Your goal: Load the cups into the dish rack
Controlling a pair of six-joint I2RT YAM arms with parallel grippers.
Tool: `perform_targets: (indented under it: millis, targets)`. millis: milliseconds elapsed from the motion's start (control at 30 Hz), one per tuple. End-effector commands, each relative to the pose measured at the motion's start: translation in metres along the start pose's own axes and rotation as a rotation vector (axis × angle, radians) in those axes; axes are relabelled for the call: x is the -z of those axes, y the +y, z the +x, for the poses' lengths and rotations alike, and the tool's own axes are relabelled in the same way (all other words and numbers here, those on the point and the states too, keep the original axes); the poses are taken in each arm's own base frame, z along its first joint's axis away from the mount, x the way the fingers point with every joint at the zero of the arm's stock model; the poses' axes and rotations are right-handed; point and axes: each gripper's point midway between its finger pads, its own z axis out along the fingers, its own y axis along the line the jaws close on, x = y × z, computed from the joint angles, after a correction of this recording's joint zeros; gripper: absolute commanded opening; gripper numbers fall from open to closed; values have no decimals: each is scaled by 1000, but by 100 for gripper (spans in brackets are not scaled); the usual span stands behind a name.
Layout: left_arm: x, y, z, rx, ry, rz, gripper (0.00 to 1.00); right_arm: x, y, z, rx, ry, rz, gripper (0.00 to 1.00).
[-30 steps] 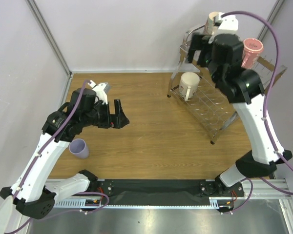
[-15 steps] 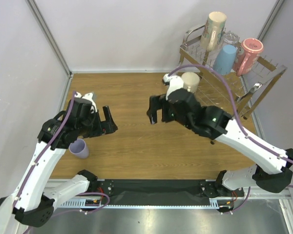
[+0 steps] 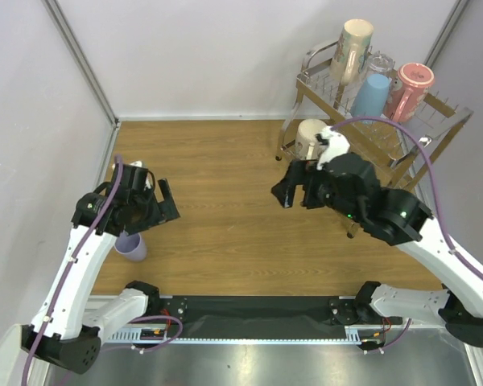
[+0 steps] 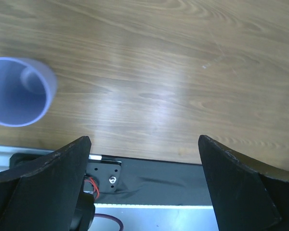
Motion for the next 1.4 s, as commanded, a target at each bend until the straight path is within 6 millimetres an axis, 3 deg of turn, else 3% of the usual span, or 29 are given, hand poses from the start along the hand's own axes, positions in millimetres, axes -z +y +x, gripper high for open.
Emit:
perform_targets:
  millis: [0, 267, 367, 600, 767, 900, 1367]
  targets:
    - [7, 21, -15, 24, -58, -78, 100, 8, -6, 1, -51, 9, -14, 100]
    - [-12, 67, -33, 152, -83, -336, 100, 12, 0, 12, -68, 72, -46, 100]
    - [-31, 64, -30, 209, -44, -297, 100, 13, -2, 14, -60, 84, -43, 100]
    - [-38, 94, -36, 333, -146, -433, 100, 16, -8, 11, -25, 76, -17, 99]
    - [-46, 95, -44, 322, -201, -411, 99, 18, -11, 12, -10, 80, -12, 100]
    - [-61, 104, -37, 339, -162, -475, 88, 22, -15, 6, 0, 65, -2, 100]
    - [-101, 132, -2, 409, -14, -648, 83, 27, -24, 1, -2, 51, 31, 100]
